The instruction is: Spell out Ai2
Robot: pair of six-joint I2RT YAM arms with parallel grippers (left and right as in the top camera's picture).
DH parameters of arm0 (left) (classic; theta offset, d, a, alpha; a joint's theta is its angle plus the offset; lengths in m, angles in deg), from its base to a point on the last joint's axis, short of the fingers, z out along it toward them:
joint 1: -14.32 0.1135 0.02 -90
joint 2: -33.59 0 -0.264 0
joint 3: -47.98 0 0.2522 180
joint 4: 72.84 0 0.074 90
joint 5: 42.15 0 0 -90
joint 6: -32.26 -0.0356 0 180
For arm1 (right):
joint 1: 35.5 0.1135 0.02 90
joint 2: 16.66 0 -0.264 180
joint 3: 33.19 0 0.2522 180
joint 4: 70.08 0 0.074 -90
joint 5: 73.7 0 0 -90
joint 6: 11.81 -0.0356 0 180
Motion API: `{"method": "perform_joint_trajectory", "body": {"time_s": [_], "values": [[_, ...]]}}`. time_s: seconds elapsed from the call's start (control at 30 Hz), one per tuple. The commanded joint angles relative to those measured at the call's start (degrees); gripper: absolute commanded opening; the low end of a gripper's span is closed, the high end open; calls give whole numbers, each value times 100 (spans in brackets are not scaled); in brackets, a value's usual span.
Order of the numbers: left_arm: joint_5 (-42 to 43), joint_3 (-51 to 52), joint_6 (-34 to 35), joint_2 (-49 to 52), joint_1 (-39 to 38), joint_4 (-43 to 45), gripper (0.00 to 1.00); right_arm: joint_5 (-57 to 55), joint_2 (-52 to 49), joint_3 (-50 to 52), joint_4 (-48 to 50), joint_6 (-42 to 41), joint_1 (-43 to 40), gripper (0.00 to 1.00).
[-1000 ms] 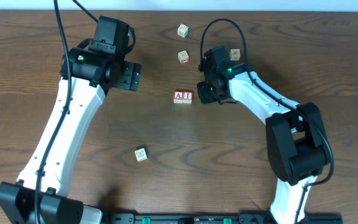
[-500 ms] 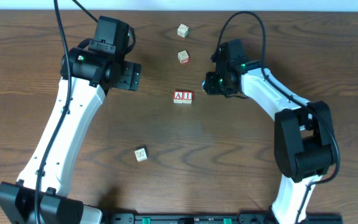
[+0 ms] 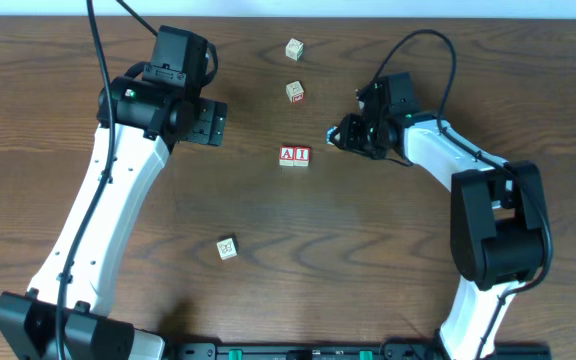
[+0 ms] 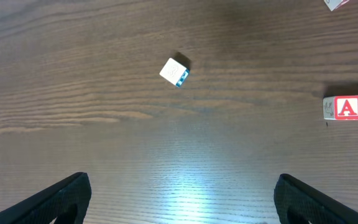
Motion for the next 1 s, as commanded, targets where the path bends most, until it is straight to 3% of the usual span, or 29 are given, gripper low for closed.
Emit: {"method": "perform_joint_trajectory", "body": {"time_s": [0.0, 0.23, 0.37, 0.57, 0.97], "values": [[-101, 13, -42, 20, -13, -17, 95, 188, -63, 122, -28, -365, -22, 31], [-101, 13, -42, 20, -13, -17, 96, -234, -63, 127, -177, -448, -61, 33], [-101, 13, -42, 20, -13, -17, 95, -372, -63, 129, -212, -446, -74, 48], [-101, 13, -42, 20, -13, -17, 95, -361, -63, 129, -210, -446, -122, 44], [-101, 13, -42, 20, -13, -17, 95, -452, 219, 129, -247, -289, -48, 51]]}}
